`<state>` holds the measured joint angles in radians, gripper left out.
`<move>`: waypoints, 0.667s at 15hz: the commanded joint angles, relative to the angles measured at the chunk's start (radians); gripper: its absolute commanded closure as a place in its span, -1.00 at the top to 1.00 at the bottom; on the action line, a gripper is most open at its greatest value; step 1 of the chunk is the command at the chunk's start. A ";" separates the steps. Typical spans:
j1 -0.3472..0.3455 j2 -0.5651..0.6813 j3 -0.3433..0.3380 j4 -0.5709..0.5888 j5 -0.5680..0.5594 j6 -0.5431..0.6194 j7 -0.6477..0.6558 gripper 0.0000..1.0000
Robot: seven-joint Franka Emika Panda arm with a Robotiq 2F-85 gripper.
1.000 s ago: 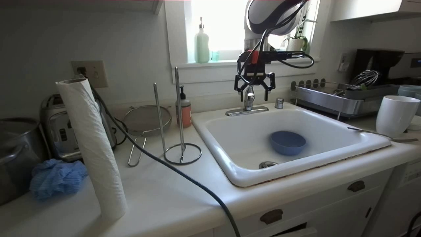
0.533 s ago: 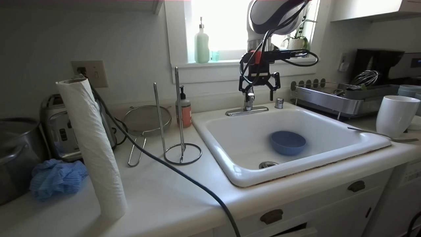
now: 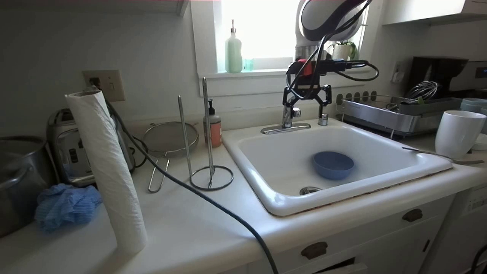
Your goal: Turn the nozzle to the right
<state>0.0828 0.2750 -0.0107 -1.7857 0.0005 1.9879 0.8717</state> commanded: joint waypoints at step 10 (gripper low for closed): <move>-0.112 -0.306 -0.090 -0.424 -0.097 0.173 0.100 1.00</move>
<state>0.0123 0.0393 -0.0855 -2.1060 -0.0760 2.0898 0.9115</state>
